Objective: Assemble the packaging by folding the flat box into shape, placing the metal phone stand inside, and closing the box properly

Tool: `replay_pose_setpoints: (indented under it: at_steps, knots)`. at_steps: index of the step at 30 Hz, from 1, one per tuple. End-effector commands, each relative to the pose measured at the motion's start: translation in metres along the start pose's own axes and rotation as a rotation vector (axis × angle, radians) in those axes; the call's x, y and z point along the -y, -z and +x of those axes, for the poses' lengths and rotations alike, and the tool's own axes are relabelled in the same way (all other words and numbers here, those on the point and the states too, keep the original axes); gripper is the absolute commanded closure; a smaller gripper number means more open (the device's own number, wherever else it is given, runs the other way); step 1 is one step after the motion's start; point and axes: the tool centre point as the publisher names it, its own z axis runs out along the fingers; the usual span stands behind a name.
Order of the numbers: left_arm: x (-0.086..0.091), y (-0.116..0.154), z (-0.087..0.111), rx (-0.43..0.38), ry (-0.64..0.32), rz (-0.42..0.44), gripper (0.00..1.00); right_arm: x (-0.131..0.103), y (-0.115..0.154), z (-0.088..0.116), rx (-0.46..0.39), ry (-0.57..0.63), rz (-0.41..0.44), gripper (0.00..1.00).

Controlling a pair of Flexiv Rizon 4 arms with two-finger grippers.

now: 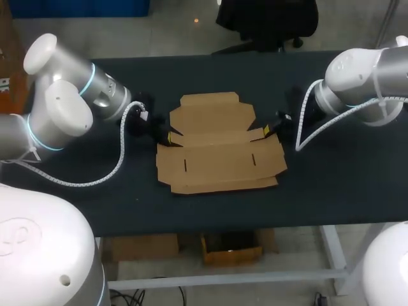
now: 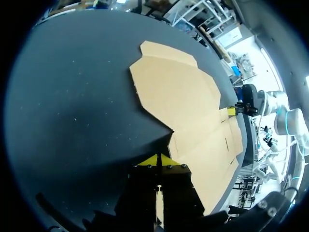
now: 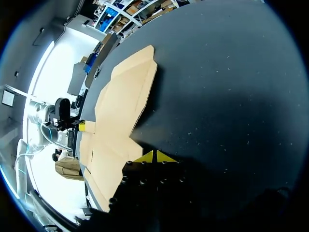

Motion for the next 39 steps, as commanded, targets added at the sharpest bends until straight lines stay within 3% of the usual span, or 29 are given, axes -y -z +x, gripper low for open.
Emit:
replay_pose_setpoints:
  at_steps: [1,16,39]
  knots:
    - [0.002,-0.003,0.001,0.002,0.0,-0.006,1.0,-0.002,-0.004,-0.001,-0.016,0.001,0.009,1.0]
    - [0.002,0.0,0.005,0.005,-0.013,0.0,1.0,-0.002,0.001,0.022,-0.022,0.05,-0.013,1.0]
    - [-0.001,-0.003,0.006,0.015,-0.006,-0.006,1.0,-0.004,-0.008,0.018,-0.035,0.033,0.006,1.0]
